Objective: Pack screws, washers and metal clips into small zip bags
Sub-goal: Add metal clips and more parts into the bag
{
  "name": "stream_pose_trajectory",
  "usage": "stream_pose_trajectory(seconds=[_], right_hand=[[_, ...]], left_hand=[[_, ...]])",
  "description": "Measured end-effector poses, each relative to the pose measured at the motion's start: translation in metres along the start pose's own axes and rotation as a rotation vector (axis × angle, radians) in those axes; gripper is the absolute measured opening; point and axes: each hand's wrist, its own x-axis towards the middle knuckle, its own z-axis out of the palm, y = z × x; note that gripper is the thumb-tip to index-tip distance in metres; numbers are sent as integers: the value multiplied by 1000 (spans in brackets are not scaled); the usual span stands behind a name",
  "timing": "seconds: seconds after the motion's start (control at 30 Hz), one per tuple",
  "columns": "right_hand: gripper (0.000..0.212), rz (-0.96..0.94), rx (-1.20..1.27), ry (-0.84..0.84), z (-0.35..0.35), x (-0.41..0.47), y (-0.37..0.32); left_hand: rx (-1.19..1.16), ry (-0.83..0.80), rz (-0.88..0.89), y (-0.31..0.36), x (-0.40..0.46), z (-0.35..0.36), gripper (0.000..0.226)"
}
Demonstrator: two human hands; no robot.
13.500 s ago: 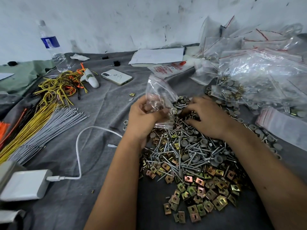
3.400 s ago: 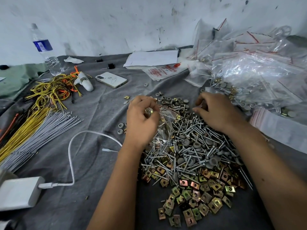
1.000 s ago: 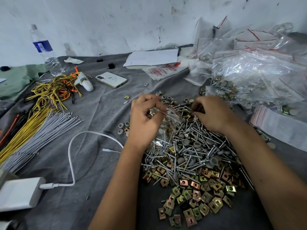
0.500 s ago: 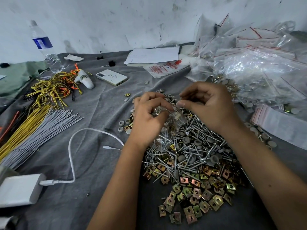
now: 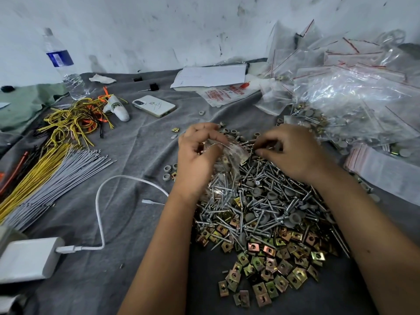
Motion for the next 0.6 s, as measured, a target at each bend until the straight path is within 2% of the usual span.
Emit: stream_pose_trajectory(seconds=[0.07,0.13,0.37,0.53,0.6], right_hand=[[21,37,-104,-139,3,0,1],[28,91,-110,-198,5,-1,0],[16,38,-69,-218,9,-2,-5],[30,11,-2,-155,8,-3,-6],[30,11,27,-125,8,-3,-6]], left_hand=[[-46,21,-8,-1,0,-1,33],[-55,29,-15,0,0,-1,33],[-41,19,-10,-1,0,0,33],[-47,13,-8,-2,0,1,30],[-43,9,-6,-3,0,1,28]])
